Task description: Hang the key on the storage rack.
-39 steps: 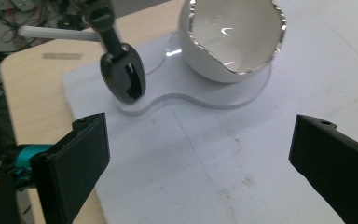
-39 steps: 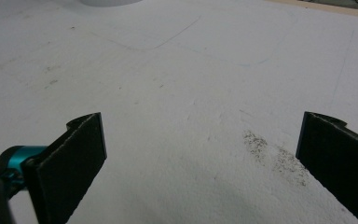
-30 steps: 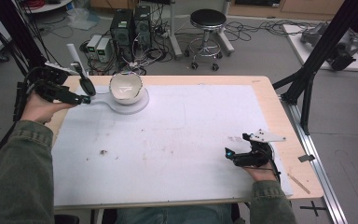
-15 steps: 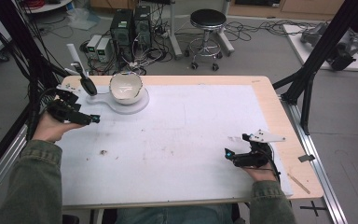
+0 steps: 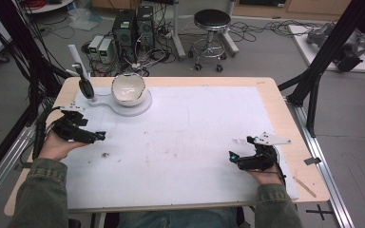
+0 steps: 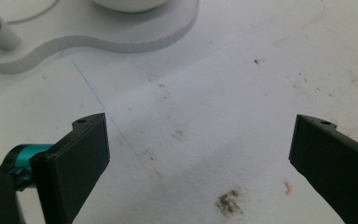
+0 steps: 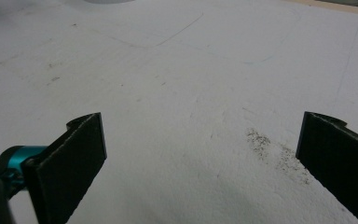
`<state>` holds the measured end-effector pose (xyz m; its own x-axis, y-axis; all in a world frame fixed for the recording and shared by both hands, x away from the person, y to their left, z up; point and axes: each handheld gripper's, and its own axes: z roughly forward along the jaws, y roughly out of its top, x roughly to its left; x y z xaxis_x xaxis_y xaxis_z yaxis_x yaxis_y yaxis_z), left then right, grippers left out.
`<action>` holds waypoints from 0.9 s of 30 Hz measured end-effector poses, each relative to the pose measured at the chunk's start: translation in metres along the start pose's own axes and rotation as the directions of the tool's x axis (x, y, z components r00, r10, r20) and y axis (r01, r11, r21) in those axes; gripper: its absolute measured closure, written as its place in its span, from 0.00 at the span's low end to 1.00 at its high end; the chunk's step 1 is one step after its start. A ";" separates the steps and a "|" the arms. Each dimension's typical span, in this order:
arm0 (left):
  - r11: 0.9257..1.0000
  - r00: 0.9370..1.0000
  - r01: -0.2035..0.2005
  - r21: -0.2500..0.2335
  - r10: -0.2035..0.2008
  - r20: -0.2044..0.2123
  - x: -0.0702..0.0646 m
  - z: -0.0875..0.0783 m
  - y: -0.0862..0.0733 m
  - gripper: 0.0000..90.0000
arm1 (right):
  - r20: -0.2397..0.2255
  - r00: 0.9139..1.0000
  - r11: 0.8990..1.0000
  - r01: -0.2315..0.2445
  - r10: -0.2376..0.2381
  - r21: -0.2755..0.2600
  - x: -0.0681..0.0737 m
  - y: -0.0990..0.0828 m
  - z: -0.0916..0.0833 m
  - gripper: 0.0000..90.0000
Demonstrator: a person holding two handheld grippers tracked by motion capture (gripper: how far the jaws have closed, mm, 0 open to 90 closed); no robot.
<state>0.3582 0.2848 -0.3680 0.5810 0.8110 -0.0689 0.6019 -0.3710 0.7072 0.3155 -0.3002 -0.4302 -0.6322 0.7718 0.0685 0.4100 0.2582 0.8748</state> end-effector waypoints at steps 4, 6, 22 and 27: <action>1.000 1.000 -0.016 -0.009 0.017 0.026 -0.005 -0.001 -0.007 0.06 | 0.002 1.000 1.000 0.003 -0.003 0.002 0.000 0.000 0.000 0.01; 1.000 0.999 -0.022 -0.009 0.023 0.042 -0.008 0.000 -0.013 0.06 | 0.002 1.000 1.000 0.003 -0.003 0.001 0.000 0.000 0.000 0.01; 0.991 0.987 -0.117 -0.061 0.123 0.102 -0.028 0.000 -0.063 0.06 | 0.000 1.000 1.000 0.001 -0.001 0.001 -0.001 0.000 0.000 0.01; 0.993 0.988 -0.111 -0.040 0.114 0.100 -0.028 -0.003 -0.071 0.06 | 0.002 1.000 1.000 0.001 -0.001 0.003 -0.002 0.000 -0.001 0.01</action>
<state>0.2981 0.2899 -0.4145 0.6977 0.7140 -0.0577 0.5113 -0.4399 0.7383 0.3164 -0.3023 -0.4305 -0.6312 0.7728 0.0663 0.4112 0.2610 0.8734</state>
